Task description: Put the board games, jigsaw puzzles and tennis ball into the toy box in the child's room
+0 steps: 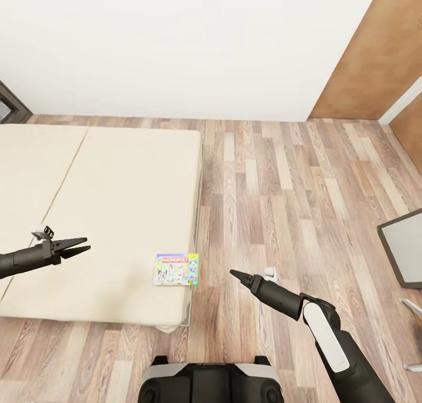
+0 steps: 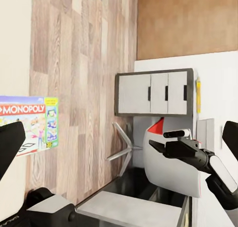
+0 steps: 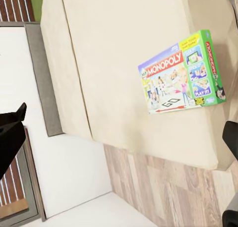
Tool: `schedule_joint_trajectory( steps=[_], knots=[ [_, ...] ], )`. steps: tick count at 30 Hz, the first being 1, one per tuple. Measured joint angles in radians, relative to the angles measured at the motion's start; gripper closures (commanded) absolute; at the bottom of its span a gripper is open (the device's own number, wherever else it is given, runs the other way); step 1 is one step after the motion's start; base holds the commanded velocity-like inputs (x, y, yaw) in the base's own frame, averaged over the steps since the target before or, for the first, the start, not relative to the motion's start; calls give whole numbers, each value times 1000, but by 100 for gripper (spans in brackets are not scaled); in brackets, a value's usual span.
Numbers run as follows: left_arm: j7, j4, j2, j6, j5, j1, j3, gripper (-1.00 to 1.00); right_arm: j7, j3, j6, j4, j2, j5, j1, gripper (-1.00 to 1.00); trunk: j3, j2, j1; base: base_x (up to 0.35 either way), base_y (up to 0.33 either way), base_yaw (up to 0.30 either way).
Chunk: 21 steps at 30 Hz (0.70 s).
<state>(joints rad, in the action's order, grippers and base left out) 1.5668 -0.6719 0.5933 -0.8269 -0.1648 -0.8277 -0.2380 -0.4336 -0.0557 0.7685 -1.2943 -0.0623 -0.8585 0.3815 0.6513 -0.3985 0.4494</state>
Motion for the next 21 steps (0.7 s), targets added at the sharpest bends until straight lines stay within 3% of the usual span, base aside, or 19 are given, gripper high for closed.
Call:
schedule_joint_trajectory(
  steps=[21],
  knots=[
    [0,0,-1,0,0,1,1,-100,0,0,0,0,0,0,0,-100,-35,0,0,0,0,0]
  ],
)
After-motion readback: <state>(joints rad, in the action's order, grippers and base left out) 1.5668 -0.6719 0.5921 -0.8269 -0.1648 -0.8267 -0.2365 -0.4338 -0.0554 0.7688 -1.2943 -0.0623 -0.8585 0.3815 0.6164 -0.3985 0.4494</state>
